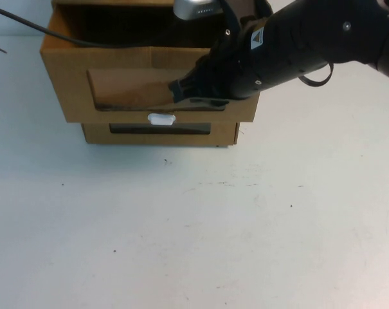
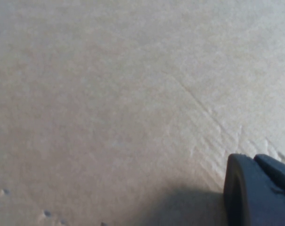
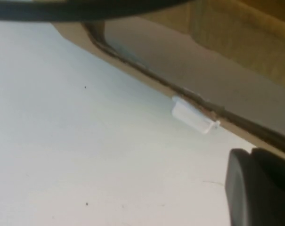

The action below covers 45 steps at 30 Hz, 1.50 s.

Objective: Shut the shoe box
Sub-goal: Close the shoe box with your right arm

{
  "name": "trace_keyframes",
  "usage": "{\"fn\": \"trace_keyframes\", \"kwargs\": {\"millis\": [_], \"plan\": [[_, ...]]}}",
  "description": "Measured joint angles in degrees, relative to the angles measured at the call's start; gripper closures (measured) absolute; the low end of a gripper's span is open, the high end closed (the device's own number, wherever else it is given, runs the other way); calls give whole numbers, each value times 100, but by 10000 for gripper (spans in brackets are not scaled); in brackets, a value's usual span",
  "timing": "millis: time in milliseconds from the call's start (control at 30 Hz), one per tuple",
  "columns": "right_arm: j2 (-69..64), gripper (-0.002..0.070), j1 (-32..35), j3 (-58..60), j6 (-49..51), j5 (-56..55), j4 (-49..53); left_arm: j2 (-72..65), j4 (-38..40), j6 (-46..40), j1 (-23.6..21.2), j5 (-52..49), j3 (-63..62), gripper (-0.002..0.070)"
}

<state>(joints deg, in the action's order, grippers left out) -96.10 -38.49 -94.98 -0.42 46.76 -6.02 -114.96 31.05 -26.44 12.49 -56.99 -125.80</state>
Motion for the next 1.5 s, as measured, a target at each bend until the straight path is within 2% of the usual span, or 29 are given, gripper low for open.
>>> {"fn": "trace_keyframes", "kwargs": {"millis": [533,967,1500], "plan": [[-98,687,24,-13,-14,-905,19,0,0,56,0,0,0,677],[-377,687,507,-67,-24,-1388,-379,0,32,56,0,-12,-3,677],[-1155,687,639,-900,-37,-1656,-436,0,32,56,0,-21,-3,677]]}}
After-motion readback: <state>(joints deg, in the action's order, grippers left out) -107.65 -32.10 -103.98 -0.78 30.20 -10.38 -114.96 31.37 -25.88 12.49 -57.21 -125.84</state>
